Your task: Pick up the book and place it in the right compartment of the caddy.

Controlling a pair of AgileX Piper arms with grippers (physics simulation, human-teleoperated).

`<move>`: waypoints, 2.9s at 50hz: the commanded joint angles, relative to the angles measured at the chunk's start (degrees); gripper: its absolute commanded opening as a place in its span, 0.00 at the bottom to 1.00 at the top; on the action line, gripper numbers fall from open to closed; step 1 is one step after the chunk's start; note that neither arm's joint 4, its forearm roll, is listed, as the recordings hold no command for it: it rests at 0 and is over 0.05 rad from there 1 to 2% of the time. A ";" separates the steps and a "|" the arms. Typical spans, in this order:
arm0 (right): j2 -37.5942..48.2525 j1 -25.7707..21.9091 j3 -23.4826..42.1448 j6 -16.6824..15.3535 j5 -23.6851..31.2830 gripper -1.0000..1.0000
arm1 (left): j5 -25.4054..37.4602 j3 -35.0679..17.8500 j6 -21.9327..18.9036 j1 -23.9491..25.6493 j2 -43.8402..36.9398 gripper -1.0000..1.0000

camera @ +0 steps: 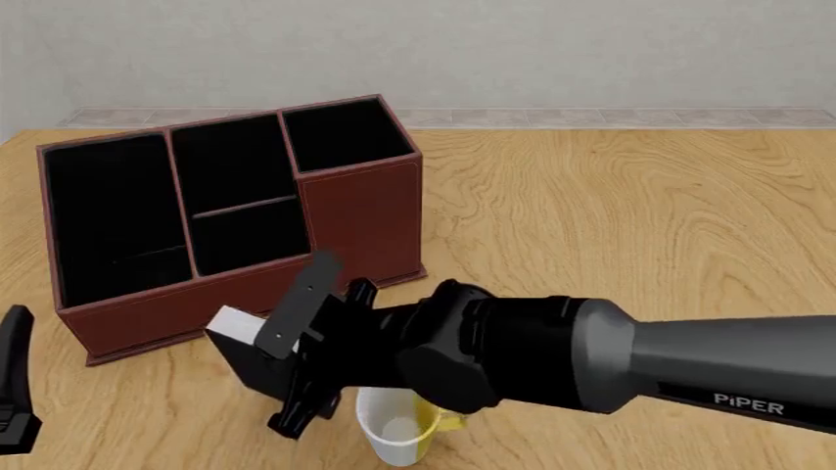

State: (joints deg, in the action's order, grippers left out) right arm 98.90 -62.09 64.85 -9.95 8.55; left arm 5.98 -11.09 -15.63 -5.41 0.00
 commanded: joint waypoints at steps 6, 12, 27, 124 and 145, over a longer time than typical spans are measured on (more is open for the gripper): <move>-4.64 -0.33 2.12 0.52 3.23 0.00 | 0.34 -1.02 -0.16 0.09 0.00 1.00; -5.83 -0.78 2.85 0.52 4.43 0.00 | 0.64 -1.54 -0.14 0.00 0.00 1.00; -10.16 -0.65 4.47 -0.76 8.89 0.00 | 0.97 -2.24 -0.02 -0.25 0.00 1.00; -0.79 16.52 71.37 3.02 59.97 0.00 | -8.23 8.90 3.26 10.23 0.00 1.00; 7.44 19.72 73.43 2.88 54.91 0.00 | -10.04 10.71 2.77 10.43 0.00 1.00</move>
State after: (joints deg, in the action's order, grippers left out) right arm 103.61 -43.86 137.28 -8.23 66.03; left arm -3.30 -0.89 -12.58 4.92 0.00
